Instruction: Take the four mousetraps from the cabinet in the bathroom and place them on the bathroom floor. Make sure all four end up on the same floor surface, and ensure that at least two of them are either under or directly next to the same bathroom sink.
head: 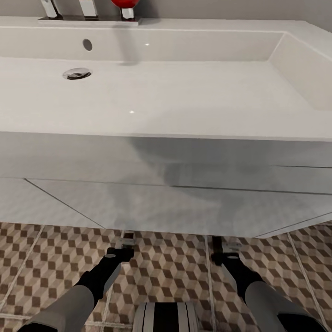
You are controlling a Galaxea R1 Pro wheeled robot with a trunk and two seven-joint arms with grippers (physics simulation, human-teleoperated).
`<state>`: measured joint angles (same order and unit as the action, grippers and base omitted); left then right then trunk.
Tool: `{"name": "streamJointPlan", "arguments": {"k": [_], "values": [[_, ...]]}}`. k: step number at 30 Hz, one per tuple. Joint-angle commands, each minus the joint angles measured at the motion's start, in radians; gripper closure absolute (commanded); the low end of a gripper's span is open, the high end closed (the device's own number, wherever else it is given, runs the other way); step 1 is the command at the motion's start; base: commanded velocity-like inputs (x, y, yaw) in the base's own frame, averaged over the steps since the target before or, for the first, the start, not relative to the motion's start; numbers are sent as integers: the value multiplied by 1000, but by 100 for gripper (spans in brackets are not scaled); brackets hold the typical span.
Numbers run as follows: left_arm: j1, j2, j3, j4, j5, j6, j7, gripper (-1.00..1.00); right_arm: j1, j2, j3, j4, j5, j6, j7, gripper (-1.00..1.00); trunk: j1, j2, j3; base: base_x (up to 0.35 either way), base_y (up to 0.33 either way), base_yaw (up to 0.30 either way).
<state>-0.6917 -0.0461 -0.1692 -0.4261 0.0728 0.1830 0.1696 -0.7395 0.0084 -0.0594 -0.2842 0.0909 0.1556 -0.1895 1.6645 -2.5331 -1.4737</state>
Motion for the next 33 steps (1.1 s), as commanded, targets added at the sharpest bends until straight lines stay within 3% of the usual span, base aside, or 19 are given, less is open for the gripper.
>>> {"name": "streamJointPlan", "arguments": {"k": [1,13,23,33], "values": [[0,1,-8,-2,6,5,8,100,0,1,-6,0,6,-2,-1,100,0,0,-1,0,0,0],[0,0,-9,-2,4,0,8,100,0,1,-8,40,6,-85,-1,100,1,-1,-8,0,0,0],[0,1,-9,-4,4,-1,8,100,0,2,-7,43,6,-91,-1,100,5,-3,-47,0,0,0],[0,2,-9,-16,5,-2,8,100,0,2,-7,43,7,-93,-1,100,5,-3,-47,0,0,0]]}}
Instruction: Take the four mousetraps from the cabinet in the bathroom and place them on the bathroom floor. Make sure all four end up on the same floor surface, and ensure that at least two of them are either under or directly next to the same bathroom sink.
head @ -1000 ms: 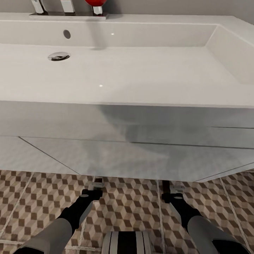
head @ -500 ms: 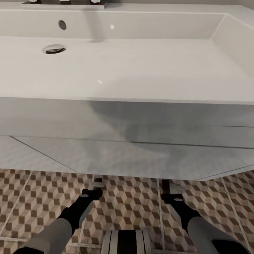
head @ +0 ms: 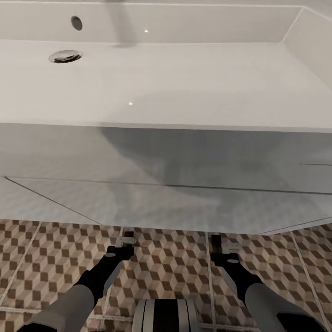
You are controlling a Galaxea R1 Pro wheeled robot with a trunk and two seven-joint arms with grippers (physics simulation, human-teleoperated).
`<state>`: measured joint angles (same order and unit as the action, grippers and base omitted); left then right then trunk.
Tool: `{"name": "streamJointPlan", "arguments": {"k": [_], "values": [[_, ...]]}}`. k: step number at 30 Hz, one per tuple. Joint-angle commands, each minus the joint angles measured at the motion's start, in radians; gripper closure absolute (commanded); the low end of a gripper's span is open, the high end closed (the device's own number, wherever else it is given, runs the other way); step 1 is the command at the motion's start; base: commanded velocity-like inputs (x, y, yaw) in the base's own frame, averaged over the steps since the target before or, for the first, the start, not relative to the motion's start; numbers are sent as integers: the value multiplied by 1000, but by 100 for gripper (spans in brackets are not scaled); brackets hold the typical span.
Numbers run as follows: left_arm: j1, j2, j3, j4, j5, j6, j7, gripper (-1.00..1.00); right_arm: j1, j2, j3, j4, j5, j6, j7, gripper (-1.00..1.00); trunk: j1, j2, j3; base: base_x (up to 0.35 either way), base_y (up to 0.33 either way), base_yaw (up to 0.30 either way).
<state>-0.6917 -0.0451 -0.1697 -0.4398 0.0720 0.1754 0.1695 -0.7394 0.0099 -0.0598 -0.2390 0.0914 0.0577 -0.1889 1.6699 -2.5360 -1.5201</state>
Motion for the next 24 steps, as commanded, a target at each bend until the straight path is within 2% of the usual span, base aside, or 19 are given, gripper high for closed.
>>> {"name": "streamJointPlan", "arguments": {"k": [1,8,14,24], "values": [[0,1,-8,-3,6,6,8,100,0,1,-6,-2,6,5,-1,100,0,0,-1,0,0,0],[0,1,-8,-5,5,0,9,100,0,1,-6,-2,7,4,-1,100,0,0,-1,0,0,0],[0,0,-10,11,10,-114,10,100,0,1,-6,-2,7,-2,-1,100,0,0,-1,0,0,0],[0,2,-10,36,13,-148,10,100,0,4,-5,-2,6,-11,-6,100,0,0,-1,0,0,0]]}}
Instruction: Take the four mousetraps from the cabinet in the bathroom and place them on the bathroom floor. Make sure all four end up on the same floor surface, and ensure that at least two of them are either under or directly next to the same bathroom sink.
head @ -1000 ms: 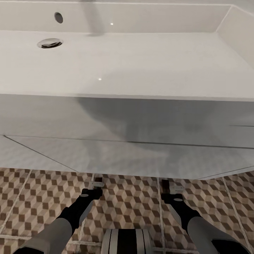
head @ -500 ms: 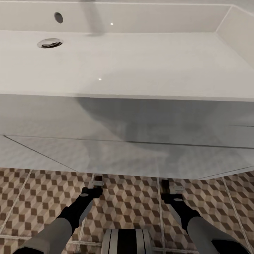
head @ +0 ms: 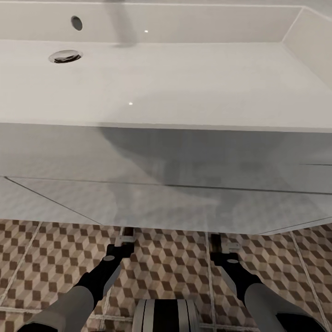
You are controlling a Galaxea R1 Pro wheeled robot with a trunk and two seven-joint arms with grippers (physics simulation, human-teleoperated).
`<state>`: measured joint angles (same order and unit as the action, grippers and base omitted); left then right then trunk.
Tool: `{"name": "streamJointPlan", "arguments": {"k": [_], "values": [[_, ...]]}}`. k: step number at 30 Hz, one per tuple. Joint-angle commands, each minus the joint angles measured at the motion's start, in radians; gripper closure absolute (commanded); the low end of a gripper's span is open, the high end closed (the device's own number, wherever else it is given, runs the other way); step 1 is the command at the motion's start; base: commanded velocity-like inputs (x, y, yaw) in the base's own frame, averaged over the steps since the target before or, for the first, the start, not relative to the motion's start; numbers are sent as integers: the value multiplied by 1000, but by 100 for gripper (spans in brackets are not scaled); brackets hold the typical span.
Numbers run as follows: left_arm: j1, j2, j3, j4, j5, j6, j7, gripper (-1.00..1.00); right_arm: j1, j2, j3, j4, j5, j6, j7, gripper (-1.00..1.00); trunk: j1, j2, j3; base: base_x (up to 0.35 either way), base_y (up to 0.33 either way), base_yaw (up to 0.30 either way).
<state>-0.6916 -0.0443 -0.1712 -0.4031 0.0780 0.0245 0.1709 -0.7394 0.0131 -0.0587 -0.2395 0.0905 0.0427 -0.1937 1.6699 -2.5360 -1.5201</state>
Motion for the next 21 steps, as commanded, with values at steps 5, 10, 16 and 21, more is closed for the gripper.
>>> {"name": "streamJointPlan", "arguments": {"k": [5,10,16,21], "values": [[0,2,-8,2,4,2,8,100,0,-2,-7,-1,7,-8,-4,100,0,0,-1,0,0,0],[0,3,-8,1,2,1,7,100,0,1,-7,-1,7,-14,-5,100,0,0,-1,0,0,0],[0,0,-10,0,-2,1,8,100,0,3,-7,-1,7,-53,-6,100,0,0,-1,0,0,0],[0,-1,-12,0,-3,1,8,100,0,4,-7,-1,6,-60,-6,100,0,0,-1,0,0,0]]}}
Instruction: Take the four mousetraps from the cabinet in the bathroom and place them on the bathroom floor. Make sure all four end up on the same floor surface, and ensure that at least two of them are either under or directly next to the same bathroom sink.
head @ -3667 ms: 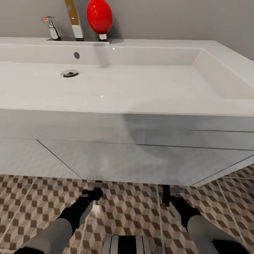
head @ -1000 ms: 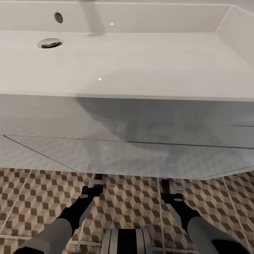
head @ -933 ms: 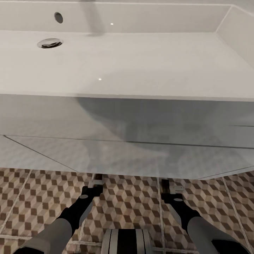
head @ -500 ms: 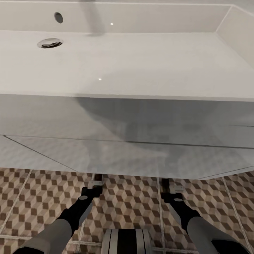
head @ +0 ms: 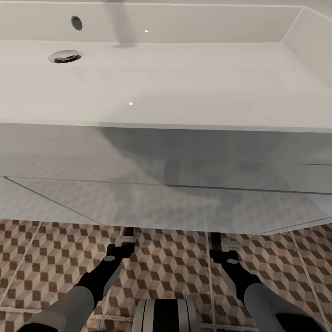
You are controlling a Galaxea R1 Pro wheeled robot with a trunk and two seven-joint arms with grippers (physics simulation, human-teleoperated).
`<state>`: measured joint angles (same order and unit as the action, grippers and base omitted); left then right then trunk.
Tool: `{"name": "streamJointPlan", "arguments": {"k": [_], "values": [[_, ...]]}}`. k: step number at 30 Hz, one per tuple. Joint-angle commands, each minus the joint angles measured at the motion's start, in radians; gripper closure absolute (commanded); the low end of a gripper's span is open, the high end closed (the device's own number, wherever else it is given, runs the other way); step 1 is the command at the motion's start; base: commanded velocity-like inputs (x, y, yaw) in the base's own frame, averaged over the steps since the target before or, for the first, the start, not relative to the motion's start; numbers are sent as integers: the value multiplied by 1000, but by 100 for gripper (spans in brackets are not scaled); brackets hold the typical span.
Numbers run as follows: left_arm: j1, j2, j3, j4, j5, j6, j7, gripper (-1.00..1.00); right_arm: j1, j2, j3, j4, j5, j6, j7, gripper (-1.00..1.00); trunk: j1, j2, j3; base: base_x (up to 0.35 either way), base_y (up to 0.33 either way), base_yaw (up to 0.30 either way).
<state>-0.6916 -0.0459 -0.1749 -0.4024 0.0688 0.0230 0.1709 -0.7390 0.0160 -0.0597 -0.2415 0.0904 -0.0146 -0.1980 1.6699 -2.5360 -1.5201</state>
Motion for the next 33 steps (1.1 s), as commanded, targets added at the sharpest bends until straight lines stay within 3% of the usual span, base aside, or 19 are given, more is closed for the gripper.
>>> {"name": "streamJointPlan", "arguments": {"k": [1,33], "values": [[0,0,-9,-1,5,2,9,100,0,1,-6,1,7,-3,-1,100,0,0,-1,7,0,0],[0,-1,-9,-1,2,1,30,100,0,1,2,-1,17,-8,0,100,0,0,-1,34,0,0]]}}
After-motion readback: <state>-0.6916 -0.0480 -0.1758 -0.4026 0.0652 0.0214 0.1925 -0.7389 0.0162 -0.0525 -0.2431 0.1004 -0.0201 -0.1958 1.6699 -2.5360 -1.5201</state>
